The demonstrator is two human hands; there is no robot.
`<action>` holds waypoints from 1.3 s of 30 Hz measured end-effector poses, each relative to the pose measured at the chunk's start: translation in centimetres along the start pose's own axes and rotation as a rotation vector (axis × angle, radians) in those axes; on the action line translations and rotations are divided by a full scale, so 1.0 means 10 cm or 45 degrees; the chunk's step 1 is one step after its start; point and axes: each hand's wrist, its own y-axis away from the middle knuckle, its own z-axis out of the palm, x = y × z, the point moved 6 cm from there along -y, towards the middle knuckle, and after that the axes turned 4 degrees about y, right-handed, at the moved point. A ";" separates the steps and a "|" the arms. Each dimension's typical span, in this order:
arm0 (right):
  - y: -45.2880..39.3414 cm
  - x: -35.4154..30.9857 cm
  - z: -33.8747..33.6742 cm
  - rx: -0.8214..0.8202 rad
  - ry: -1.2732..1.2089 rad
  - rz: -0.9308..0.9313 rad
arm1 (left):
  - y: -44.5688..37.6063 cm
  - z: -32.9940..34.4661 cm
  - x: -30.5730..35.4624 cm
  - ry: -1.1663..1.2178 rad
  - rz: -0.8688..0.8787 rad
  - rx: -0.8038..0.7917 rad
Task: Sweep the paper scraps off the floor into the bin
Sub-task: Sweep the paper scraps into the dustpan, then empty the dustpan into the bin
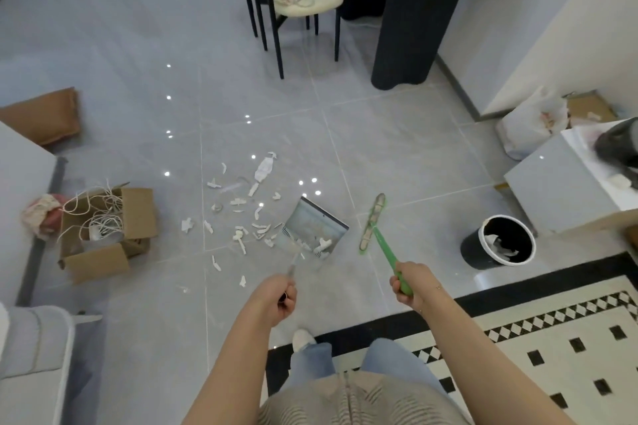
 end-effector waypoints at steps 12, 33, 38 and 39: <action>0.10 0.60 -1.77 -0.058 -0.103 0.016 | 0.72 1.16 -0.71 0.012 0.127 -0.010; 0.21 1.49 -3.34 0.068 -0.324 0.135 | 1.00 2.61 -1.23 -0.327 0.164 -0.177; 0.13 1.50 -3.44 0.087 -0.384 0.196 | 0.88 2.94 -1.09 -0.458 0.193 -0.181; 0.11 1.51 -3.48 0.093 -0.393 0.202 | 0.86 3.01 -1.06 -0.473 0.193 -0.184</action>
